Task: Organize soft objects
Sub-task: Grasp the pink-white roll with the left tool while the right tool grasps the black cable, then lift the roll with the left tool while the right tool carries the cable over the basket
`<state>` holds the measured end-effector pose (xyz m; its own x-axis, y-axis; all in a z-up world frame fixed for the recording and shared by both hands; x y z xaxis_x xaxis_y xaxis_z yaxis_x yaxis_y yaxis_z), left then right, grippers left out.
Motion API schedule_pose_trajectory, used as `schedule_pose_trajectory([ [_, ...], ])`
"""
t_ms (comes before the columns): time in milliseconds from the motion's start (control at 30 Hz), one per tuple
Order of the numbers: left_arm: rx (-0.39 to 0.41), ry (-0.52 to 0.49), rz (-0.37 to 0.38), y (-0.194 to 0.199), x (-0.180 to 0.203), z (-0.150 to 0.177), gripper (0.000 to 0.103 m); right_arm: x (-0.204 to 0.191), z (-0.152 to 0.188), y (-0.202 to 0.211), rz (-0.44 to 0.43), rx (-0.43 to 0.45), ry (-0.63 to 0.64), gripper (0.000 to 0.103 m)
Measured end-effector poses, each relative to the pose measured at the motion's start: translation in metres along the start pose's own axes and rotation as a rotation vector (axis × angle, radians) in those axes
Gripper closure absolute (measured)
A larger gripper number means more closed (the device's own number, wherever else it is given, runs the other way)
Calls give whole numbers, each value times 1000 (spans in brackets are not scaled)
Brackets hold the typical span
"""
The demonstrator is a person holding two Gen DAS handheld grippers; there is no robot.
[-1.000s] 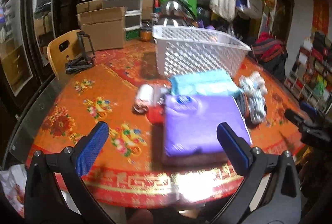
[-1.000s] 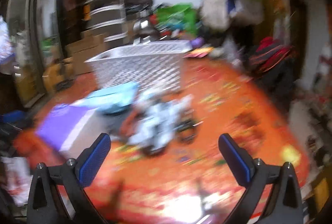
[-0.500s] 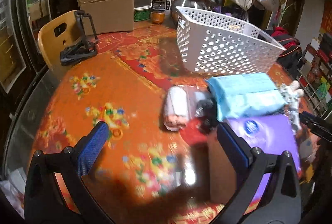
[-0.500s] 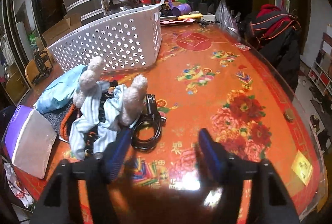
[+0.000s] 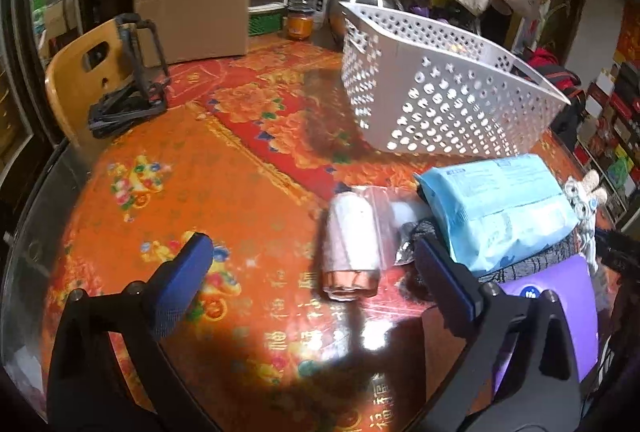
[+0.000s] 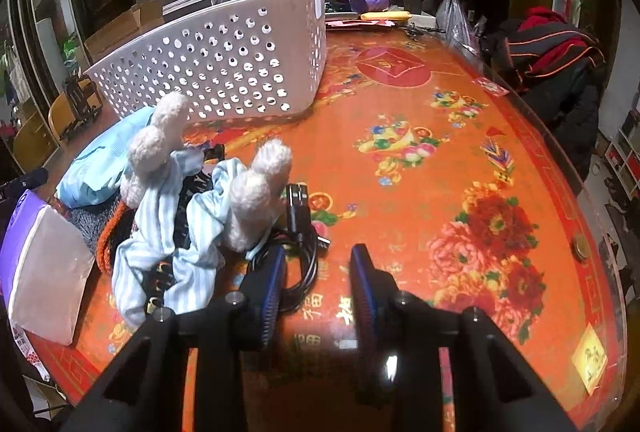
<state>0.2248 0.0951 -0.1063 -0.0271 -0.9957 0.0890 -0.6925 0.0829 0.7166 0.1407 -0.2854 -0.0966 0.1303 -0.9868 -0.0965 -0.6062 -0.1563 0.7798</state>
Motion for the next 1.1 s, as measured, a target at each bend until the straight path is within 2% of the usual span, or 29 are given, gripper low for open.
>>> schedule_pose_trajectory([
  [100, -10, 3, 29, -7, 4, 1, 12, -1, -1, -2, 8, 3, 17, 70],
  [233, -6, 9, 10, -12, 2, -2, 17, -3, -3, -4, 17, 7, 36, 70],
  [367, -30, 5, 64, -18, 7, -2, 25, -3, -3, -4, 10, 12, 29, 70],
  [433, -52, 21, 107, -24, 7, -4, 31, -3, -3, -3, 3, 15, 24, 70],
  [567, -103, 46, 107, -35, 5, -4, 50, -2, -3, -3, -9, 18, 14, 70],
  [867, -186, 29, 68, -53, 11, 0, 52, -3, -3, -4, 1, 17, 27, 70],
  [933, -190, 18, 60, -54, 12, 0, 55, -6, -2, -4, -9, 16, 36, 79],
  [1033, -192, -6, 54, -55, 18, 1, 70, -10, -2, -5, 6, 14, 60, 83],
  [1100, -191, -19, 46, -55, 21, 1, 73, -12, -1, -5, 8, 13, 70, 89],
])
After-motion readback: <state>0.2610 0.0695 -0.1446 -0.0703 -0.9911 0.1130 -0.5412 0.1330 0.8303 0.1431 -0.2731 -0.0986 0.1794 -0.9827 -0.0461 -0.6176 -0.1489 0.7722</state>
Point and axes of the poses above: each gripper's, at about its wrist camera, not at the fingertips, and y roughly against the way its jaws point, x to its right, z to its underside, the point moved 8 cm from there along -y, roughly the way its jaws point, and after that the axes turned 1 degree about -y, right-handed, at the moved point
